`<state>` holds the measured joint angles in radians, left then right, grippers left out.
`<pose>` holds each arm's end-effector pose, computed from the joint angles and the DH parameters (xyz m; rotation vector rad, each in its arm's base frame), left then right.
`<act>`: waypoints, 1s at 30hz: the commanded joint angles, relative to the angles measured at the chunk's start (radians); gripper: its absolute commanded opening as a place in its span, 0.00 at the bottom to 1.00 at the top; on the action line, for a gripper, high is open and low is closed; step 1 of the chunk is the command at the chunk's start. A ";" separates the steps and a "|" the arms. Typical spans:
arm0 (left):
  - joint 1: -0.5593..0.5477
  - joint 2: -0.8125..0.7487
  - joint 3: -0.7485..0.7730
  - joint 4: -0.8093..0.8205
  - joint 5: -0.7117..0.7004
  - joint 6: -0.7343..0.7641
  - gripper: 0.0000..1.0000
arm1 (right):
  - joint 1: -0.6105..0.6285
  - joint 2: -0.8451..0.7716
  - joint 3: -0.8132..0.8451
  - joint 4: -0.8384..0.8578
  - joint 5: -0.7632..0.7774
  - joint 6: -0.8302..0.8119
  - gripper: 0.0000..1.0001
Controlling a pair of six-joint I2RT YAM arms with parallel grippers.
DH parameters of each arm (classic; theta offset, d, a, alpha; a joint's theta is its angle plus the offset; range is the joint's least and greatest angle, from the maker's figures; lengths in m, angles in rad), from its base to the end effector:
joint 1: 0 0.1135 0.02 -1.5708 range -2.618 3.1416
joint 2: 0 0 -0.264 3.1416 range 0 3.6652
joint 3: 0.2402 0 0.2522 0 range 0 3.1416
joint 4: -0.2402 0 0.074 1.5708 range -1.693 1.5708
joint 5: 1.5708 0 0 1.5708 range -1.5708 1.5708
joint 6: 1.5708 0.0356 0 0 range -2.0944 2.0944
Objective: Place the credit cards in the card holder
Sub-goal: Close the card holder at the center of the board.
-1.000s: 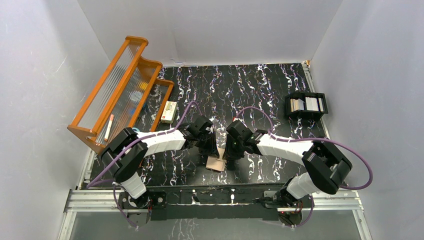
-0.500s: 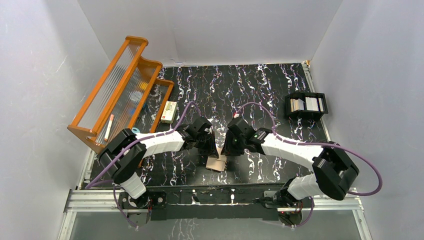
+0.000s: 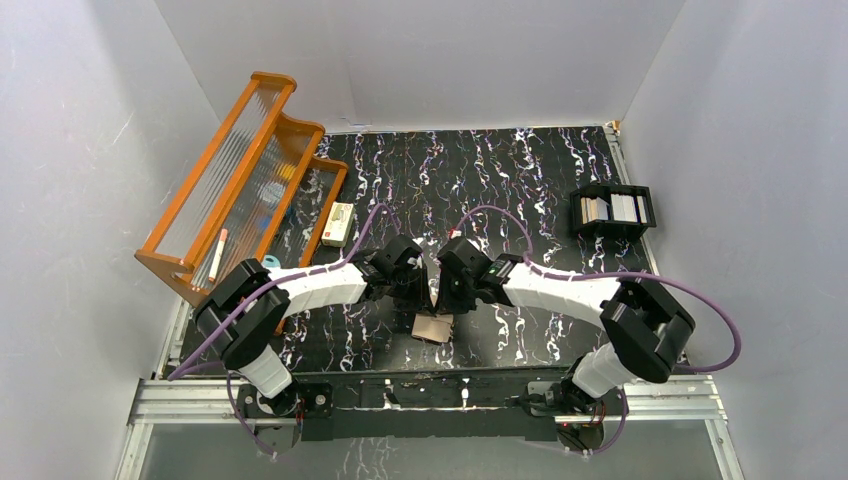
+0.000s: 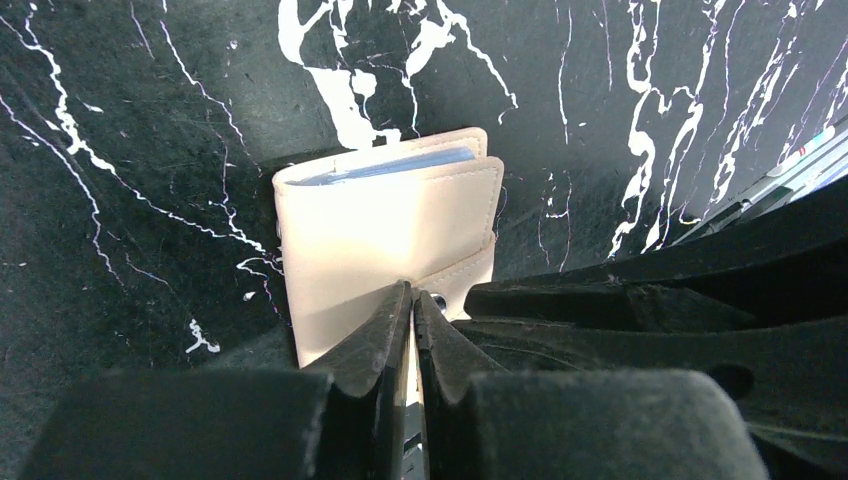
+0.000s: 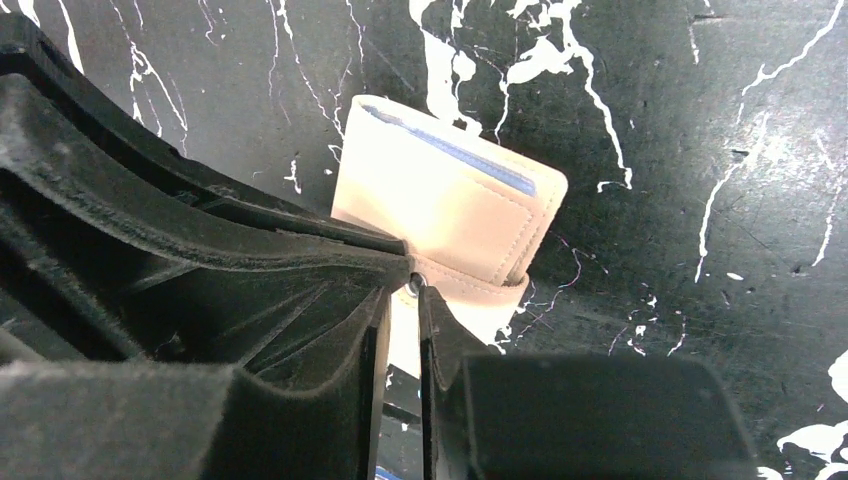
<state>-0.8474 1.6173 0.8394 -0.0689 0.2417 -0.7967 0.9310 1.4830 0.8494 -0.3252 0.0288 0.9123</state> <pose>0.2060 -0.2461 0.1667 0.1895 2.6532 -0.9568 0.1756 0.2342 0.1901 -0.0128 2.6752 0.6500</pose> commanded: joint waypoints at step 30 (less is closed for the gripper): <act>-0.007 -0.040 -0.026 -0.054 -0.016 -0.009 0.06 | 0.032 0.069 -0.006 -0.040 0.060 0.021 0.16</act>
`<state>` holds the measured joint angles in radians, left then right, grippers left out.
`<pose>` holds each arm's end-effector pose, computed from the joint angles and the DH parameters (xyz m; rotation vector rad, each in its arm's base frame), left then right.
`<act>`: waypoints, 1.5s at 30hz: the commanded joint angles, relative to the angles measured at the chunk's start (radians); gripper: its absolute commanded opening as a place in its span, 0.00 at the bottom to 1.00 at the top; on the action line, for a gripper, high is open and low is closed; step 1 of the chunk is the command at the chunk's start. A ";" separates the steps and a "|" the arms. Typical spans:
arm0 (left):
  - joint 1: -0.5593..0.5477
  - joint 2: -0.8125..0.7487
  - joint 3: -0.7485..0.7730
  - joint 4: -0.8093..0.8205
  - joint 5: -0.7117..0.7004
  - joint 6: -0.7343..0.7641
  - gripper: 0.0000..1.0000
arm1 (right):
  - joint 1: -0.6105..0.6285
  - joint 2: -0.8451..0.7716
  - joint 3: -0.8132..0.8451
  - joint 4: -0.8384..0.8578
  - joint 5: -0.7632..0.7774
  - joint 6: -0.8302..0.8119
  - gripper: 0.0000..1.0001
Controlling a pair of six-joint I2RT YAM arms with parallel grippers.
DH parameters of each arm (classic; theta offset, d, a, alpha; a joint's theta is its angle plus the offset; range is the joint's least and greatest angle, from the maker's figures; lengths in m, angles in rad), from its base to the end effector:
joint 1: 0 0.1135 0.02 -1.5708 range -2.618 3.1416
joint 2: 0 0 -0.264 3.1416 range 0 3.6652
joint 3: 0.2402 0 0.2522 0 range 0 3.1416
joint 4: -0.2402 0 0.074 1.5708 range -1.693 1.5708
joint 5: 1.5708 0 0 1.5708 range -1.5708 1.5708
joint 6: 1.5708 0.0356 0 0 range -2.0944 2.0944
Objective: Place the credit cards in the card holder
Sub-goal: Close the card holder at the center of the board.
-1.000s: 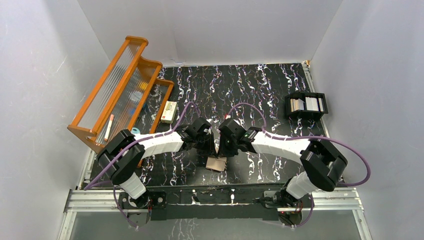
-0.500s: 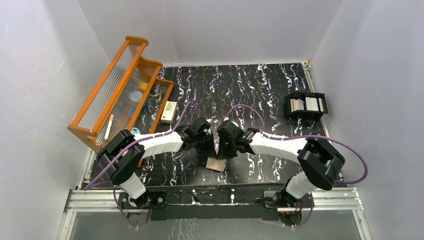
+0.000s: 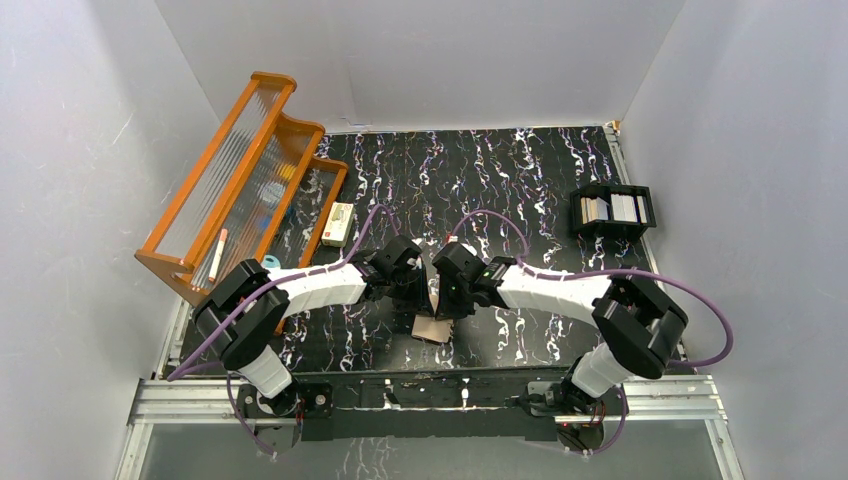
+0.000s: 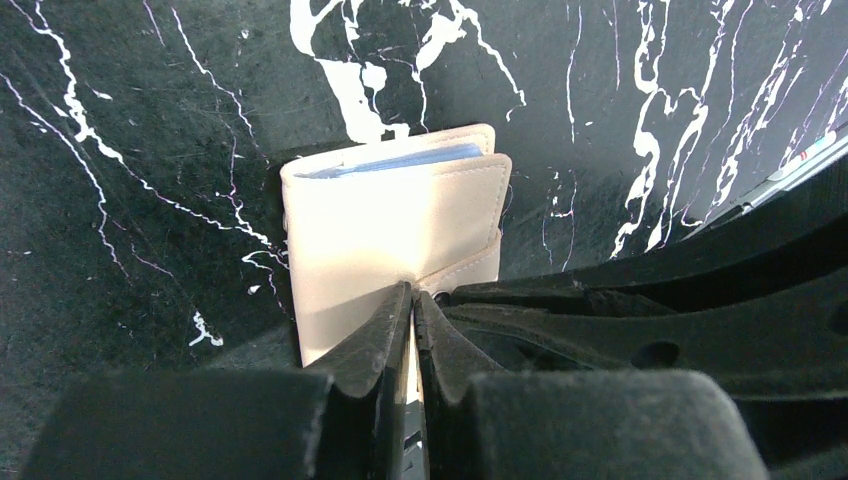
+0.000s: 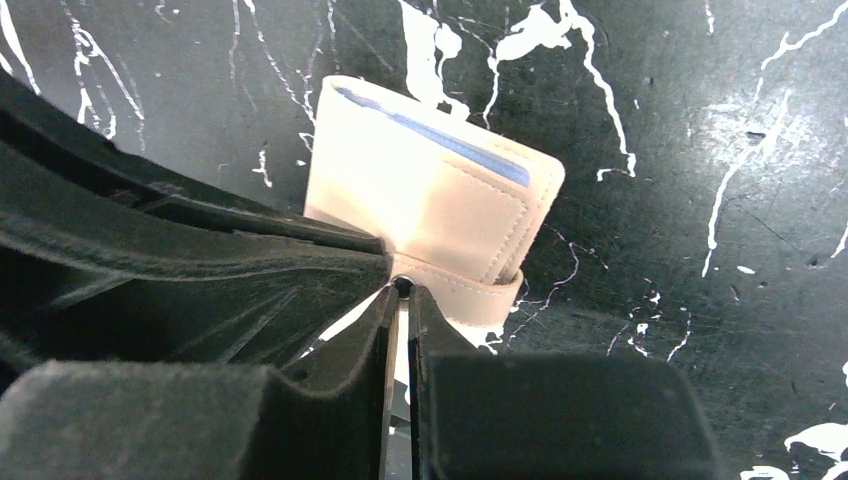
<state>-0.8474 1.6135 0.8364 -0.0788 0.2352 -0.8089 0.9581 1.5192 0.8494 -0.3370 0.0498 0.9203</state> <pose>0.2051 -0.2447 0.1662 0.1690 2.6641 -0.9468 0.1707 0.2397 0.1795 -0.0316 2.7080 0.5934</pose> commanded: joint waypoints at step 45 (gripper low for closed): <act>-0.007 -0.684 0.386 -0.510 -0.331 0.182 0.99 | 0.007 -0.797 0.286 -0.333 0.393 -0.130 0.98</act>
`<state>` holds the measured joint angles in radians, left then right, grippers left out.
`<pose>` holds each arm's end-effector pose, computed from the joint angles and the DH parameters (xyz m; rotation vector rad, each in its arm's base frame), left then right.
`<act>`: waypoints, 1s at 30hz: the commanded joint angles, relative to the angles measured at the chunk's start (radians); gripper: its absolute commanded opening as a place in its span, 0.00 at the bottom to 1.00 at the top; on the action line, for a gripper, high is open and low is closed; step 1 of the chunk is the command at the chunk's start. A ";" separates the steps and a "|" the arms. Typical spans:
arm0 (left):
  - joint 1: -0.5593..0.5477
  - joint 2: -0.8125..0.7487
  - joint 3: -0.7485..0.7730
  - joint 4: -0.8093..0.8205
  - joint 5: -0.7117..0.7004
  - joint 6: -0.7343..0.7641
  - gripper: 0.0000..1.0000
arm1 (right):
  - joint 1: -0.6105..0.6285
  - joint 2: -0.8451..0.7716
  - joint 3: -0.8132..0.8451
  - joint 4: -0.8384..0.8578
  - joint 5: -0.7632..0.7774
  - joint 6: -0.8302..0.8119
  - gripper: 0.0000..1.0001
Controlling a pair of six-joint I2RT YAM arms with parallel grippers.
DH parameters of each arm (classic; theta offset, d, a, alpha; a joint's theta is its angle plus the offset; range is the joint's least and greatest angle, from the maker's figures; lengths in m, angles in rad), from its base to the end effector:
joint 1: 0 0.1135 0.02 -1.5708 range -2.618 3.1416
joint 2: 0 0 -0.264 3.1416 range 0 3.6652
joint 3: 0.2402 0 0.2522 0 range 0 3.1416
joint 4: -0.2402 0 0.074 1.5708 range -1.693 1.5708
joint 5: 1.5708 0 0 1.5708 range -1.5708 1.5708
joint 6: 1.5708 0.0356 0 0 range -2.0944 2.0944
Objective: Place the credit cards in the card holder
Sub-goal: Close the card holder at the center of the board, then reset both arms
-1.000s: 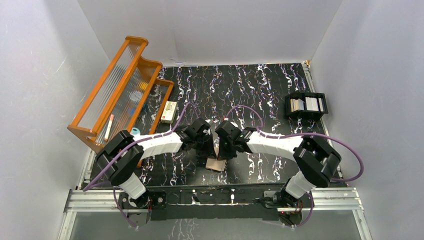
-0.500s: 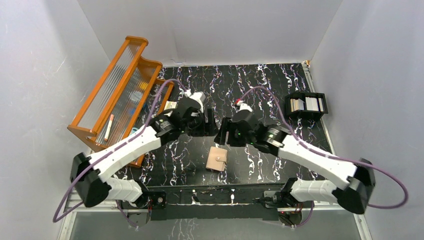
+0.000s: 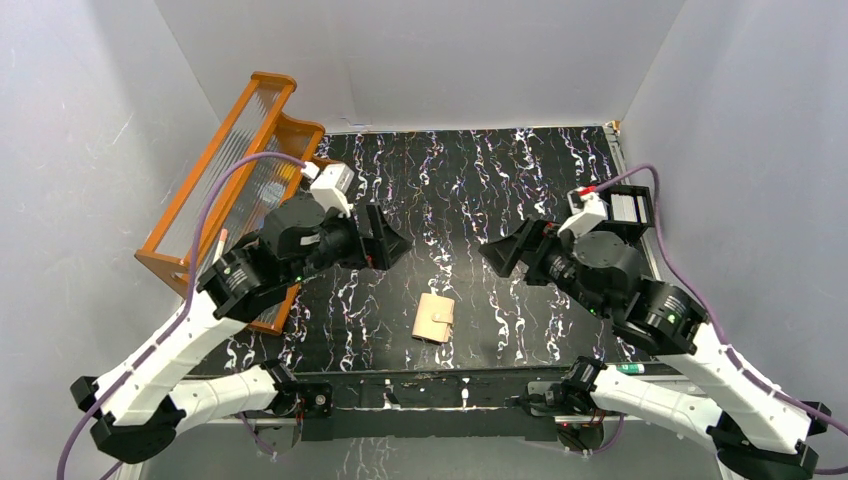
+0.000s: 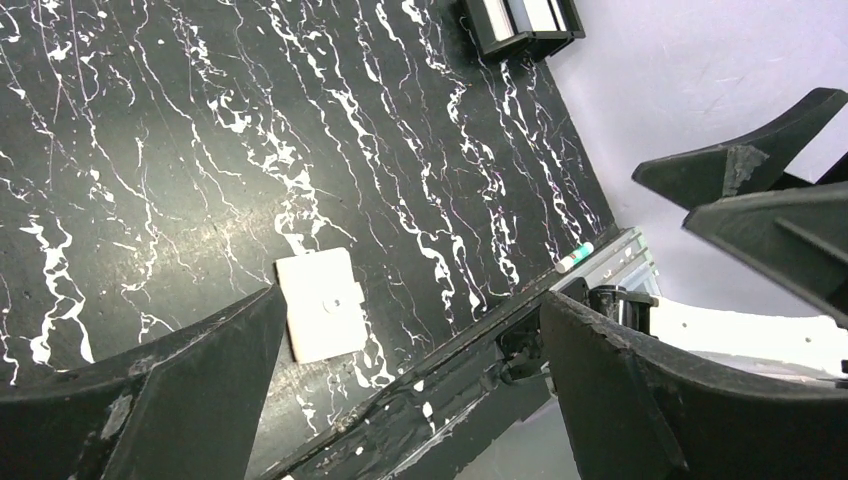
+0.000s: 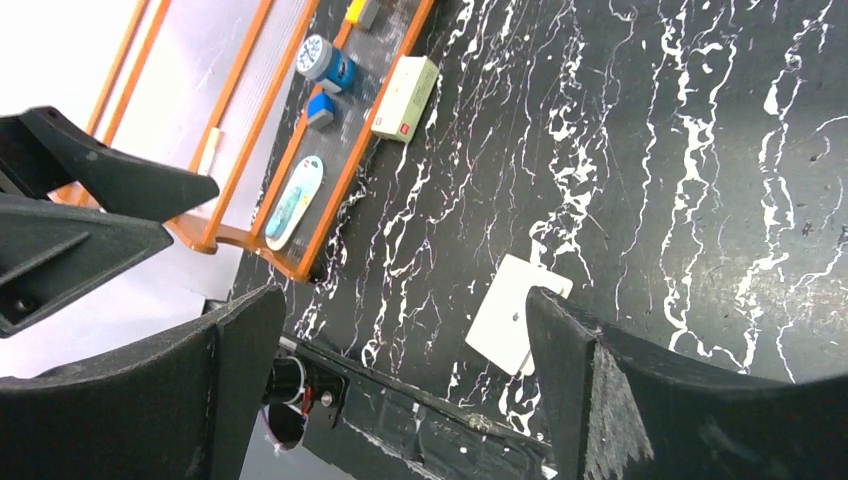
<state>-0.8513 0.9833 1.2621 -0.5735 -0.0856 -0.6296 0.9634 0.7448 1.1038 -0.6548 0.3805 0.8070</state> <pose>0.1324 -0.1465 0.4265 0.1560 1.9681 -0.9247 0.0888 0.1046 0.4035 0.1230 1.9342 0.8660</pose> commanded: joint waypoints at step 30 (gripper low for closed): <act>-0.002 -0.131 -0.152 0.041 -0.115 0.029 0.99 | 0.002 -0.048 -0.029 0.025 0.150 -0.050 0.98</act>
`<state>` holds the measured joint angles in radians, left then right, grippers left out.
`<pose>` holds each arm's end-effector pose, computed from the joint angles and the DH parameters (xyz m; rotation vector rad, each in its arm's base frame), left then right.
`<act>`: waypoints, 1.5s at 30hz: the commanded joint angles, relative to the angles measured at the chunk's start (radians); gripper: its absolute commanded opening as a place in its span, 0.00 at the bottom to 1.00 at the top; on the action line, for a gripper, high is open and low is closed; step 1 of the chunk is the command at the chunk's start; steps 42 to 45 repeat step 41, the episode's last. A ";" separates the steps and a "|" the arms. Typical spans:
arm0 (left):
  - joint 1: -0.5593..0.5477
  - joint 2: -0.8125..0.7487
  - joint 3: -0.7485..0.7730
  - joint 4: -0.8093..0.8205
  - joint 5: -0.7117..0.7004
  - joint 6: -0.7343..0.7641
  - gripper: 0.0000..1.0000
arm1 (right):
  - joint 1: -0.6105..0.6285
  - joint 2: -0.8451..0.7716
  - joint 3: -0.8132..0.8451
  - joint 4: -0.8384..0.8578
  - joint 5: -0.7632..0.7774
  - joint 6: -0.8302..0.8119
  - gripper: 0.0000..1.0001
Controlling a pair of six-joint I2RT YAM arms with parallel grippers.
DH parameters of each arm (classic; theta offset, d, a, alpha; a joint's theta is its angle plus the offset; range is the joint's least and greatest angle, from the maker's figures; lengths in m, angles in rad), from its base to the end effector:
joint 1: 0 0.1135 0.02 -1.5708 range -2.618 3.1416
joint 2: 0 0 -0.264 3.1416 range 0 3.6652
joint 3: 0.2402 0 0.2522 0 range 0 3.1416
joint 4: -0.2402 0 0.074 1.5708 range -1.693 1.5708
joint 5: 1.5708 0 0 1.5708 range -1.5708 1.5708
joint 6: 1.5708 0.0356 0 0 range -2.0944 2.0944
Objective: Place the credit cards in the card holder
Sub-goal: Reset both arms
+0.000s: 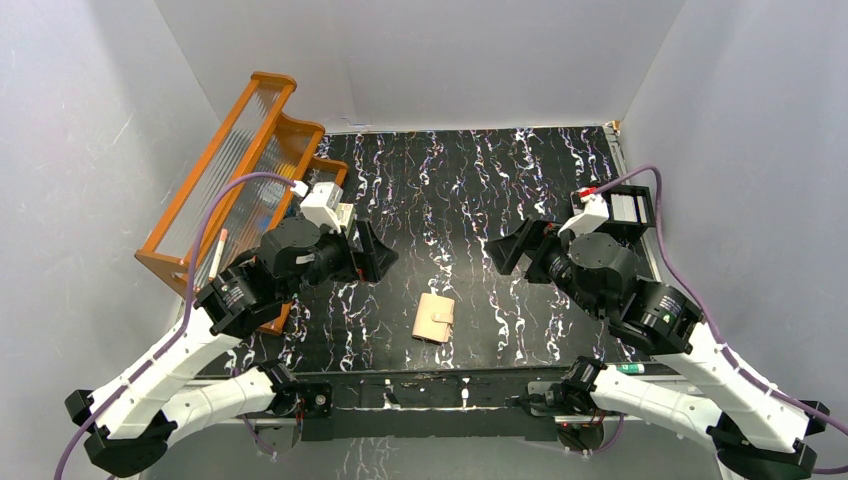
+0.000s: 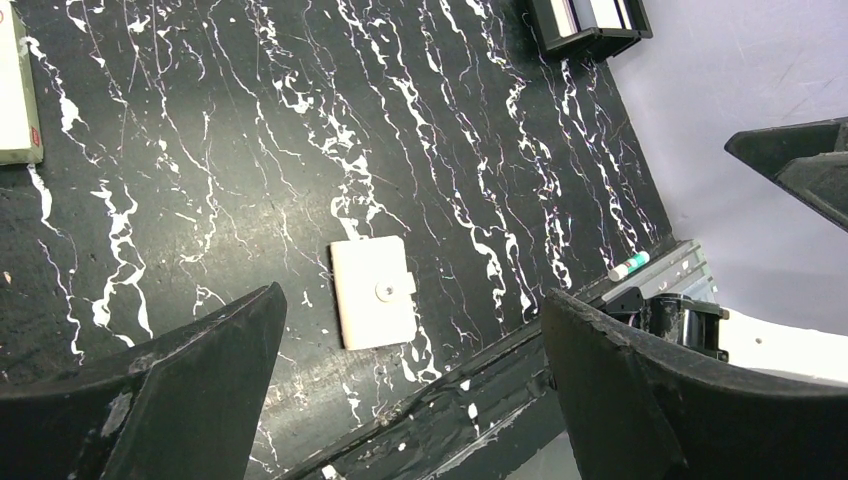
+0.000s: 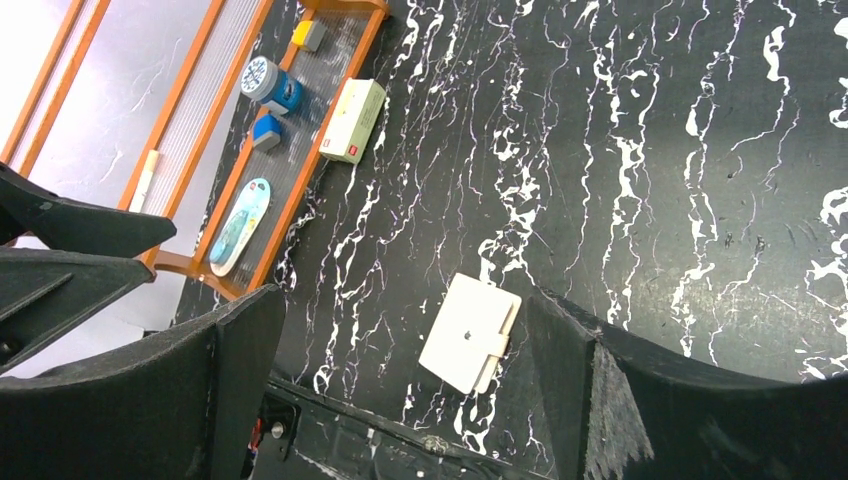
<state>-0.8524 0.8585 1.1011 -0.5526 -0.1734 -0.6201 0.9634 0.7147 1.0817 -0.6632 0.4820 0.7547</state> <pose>0.1196 -0.1275 0.3971 0.1038 1.9627 -0.8349 0.0870 0.0962 0.3996 0.1436 1.8943 0.7478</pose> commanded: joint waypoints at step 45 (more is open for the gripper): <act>-0.002 0.003 0.081 0.094 -0.064 0.108 0.98 | 0.002 -0.020 0.058 0.020 0.035 -0.019 0.98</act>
